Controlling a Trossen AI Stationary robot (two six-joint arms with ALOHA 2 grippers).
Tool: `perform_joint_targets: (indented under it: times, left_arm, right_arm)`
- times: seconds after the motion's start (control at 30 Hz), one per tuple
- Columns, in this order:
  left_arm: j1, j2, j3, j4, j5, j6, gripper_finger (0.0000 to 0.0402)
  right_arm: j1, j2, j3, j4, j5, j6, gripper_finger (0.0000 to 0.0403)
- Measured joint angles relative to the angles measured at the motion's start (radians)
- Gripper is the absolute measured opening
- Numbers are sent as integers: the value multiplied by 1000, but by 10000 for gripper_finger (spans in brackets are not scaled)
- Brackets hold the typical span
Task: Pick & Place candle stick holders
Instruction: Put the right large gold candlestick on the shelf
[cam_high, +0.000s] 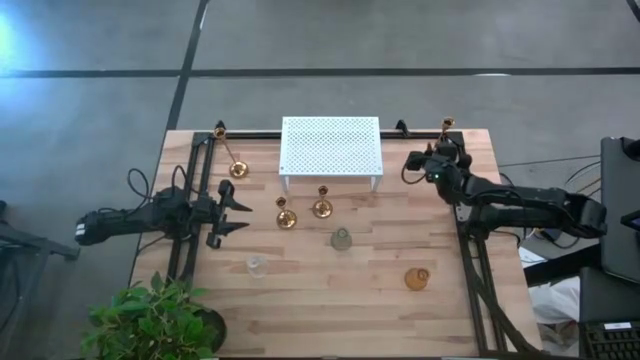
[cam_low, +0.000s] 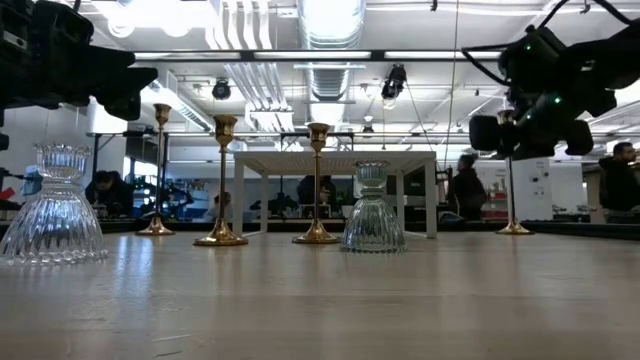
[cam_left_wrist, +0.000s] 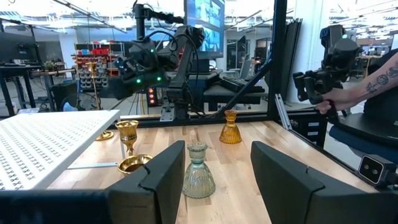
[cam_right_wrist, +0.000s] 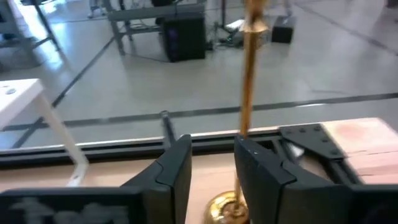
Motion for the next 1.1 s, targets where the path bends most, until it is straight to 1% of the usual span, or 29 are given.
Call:
perform_joint_targets:
  times: [0.2,0.37,0.5,0.63,0.73,0.83,0.93,1.1]
  left_arm:
    - [0,0,0,-1,0,0,190]
    - [1,0,0,-3,0,0,190]
    - [1,0,0,-3,0,0,190]
    - [1,0,0,-3,0,0,190]
    - [1,0,0,-2,0,0,190]
    - [1,0,0,-1,0,0,190]
    - [1,0,0,1,0,0,190]
    - [0,0,0,1,0,0,190]
  right_arm:
    - [-22,69,-2,65,0,-39,155]
    - [-72,154,3,129,-1,-46,177]
    - [-103,205,24,148,-3,-50,188]
    - [-132,237,39,154,-3,-51,187]
    - [-150,251,48,153,-3,-51,176]
    - [-162,261,55,153,-3,-52,154]
    - [-170,266,56,153,-3,-51,120]
    - [-175,267,56,152,-3,-51,46]
